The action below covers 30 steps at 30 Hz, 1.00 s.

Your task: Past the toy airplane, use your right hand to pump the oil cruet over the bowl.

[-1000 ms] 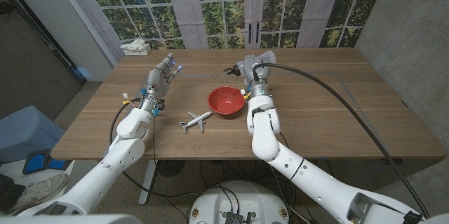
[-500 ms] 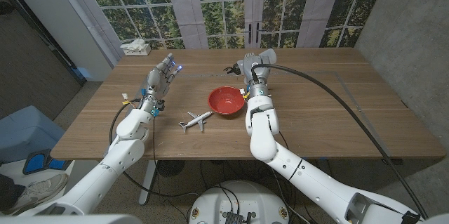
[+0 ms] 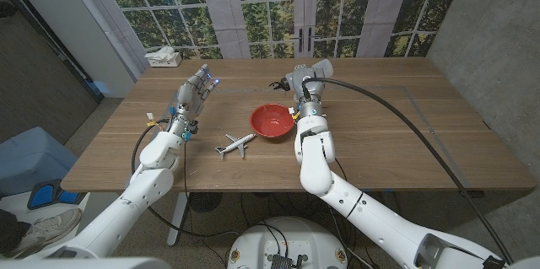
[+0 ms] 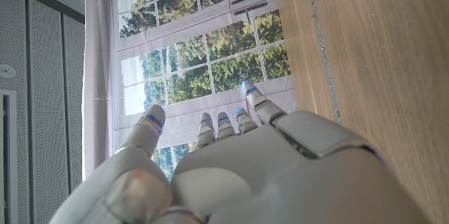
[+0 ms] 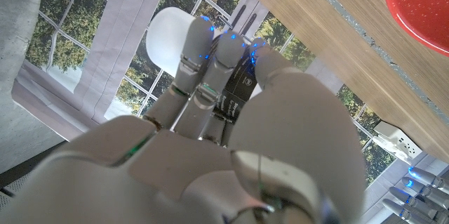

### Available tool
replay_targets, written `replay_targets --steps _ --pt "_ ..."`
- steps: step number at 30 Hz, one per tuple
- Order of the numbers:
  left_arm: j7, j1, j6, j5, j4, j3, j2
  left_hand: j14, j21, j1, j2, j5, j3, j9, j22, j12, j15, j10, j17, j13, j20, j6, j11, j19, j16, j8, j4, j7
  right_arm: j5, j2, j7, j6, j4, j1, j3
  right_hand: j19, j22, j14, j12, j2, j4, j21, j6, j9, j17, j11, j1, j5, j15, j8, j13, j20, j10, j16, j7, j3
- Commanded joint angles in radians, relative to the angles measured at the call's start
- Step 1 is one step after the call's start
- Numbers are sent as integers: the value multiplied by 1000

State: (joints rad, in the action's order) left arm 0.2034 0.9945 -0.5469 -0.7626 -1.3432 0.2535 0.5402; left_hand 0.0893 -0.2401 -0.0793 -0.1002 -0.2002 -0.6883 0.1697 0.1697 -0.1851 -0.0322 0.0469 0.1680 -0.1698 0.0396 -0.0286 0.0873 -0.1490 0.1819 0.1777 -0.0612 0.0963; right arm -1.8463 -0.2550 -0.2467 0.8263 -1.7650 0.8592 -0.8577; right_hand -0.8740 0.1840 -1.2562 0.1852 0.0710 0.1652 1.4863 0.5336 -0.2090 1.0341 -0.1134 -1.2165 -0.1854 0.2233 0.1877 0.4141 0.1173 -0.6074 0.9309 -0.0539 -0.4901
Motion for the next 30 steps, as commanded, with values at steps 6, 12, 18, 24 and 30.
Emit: replay_targets --steps 6,12,18,24,30 --pt "-11 16 -2 3 -16 -3 3 -2 4 -15 -74 -3 -2 2 6 -4 -64 -4 3 -4 18 0 -1 -11 -3 3 1 6 -32 -7 -58 -40 -16 10 3 17 -2 -6 15 62 -36 -15 25 5 20 46 16 -10 -4 17 -26 99 -33 -24 45 -21" --pt "-10 19 -4 2 -18 -3 3 -2 6 -16 -79 -4 -4 2 6 -4 -63 -4 4 -4 17 0 -4 -12 -2 3 4 5 18 -26 -36 -69 -48 19 7 6 0 -18 30 110 -71 -17 90 9 65 83 54 -12 -5 33 -56 98 -101 -25 82 -37" --pt "-9 22 -7 -1 -18 -4 1 -2 7 -17 -82 -4 -5 2 6 -4 -62 -4 4 -4 16 0 -4 -13 -2 3 7 5 -1 -33 -42 -76 -45 14 0 -12 1 -41 58 117 -85 -13 218 9 125 89 74 -15 -5 61 -83 101 -225 -19 65 -74" --pt "-8 28 -10 -3 -20 -7 2 -1 9 -17 -84 -5 -7 2 6 -4 -62 -5 5 -4 17 0 -4 -14 -2 3 11 4 -23 -46 -45 -94 -43 8 -8 -10 3 -35 105 116 -98 -5 303 -6 167 50 85 -17 -5 81 -49 101 -336 -18 49 -107" --pt "-5 31 -14 -7 -20 -9 1 -2 10 -16 -86 -6 -8 2 6 -4 -62 -4 6 -4 16 0 -6 -14 -1 3 15 4 -56 -45 -45 -97 -27 2 -15 1 5 -35 282 108 -98 22 332 -82 190 36 106 -23 -4 91 246 100 -432 13 41 -131"
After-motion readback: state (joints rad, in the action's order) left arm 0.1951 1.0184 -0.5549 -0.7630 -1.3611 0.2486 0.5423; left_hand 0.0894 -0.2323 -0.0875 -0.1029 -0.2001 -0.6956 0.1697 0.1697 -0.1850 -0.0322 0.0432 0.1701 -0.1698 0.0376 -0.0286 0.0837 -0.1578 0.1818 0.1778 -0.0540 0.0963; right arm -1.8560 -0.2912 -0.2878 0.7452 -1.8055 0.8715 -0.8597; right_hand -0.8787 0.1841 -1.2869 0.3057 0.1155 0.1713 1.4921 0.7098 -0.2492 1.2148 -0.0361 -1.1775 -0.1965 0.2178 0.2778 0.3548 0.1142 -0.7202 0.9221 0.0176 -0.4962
